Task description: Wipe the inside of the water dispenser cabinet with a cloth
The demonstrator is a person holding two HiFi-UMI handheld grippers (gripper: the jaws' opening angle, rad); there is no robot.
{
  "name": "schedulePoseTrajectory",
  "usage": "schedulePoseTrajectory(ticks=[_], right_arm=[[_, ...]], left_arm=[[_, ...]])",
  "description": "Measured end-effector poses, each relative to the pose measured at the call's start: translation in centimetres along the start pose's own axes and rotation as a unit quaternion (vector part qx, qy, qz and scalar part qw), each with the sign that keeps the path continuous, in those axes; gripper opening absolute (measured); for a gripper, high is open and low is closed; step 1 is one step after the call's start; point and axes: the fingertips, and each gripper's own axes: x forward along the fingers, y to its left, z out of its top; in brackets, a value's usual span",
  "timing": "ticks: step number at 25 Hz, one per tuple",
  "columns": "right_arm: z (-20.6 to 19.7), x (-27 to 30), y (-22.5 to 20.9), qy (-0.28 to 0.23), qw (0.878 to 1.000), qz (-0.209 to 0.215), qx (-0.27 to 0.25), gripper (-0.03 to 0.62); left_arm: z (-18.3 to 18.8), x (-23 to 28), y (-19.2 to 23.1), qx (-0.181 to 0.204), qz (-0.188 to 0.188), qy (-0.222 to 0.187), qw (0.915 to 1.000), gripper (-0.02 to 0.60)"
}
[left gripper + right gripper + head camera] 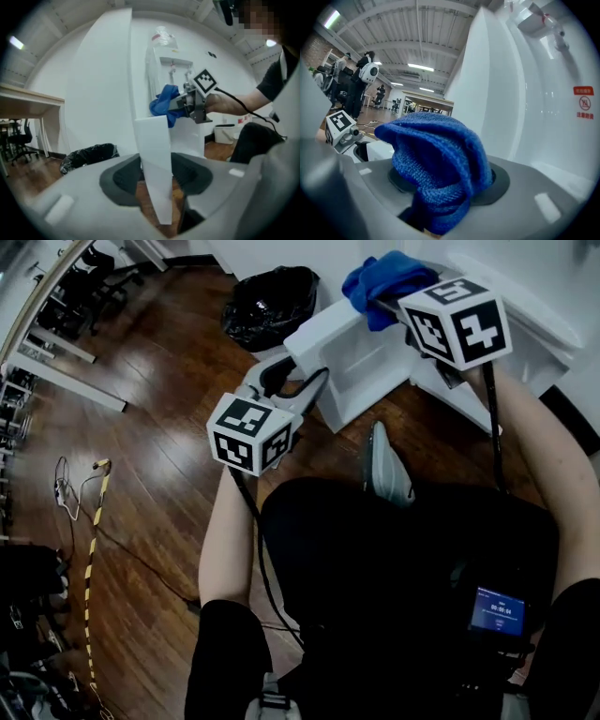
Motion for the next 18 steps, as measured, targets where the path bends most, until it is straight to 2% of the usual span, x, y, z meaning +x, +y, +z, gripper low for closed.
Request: schedulePoseTrajectory(ticks=[2,5,8,10,12,15,18], right_arm=[[0.1,-1.4,1.7,-0.006,1.0,0.024,-0.003,0.259],[0.5,-3.1,6.3,-0.031,0.996,0.087,-0.004,0.259],[0.6,-5.2,11.6,-0.051,0.985,0.163,-0.008,0.259],[0.7,-6.1,13.4,-0.056,0.981,0.187,-0.014,0.261],[0.3,-5.4,11.7,-0.06,0.986,0.154,-0.028,0.261],[-1.3,-2.4,5.1,-0.068,0.997,0.044,-0.008,0.261],[-2.6,-1.2,0.2,-0.111,0.993,-0.044,0.021,0.262]], left_arm=[[-0.1,0.1,-2.4,0.005,-0.005,0.013,0.9999,0.202],[-0.5,0.4,-4.6,-0.005,-0.001,0.039,0.9992,0.202],[-1.6,0.4,-3.8,0.007,0.056,0.086,0.9947,0.202],[-1.7,0.6,-3.2,-0.008,0.074,0.089,0.9932,0.202],[-1.4,0.9,-3.1,-0.033,0.077,0.067,0.9942,0.201],[-1.7,1.4,-2.5,-0.044,0.083,0.029,0.9952,0.199],[-2.2,0.9,-1.3,-0.034,0.09,-0.01,0.9953,0.202]])
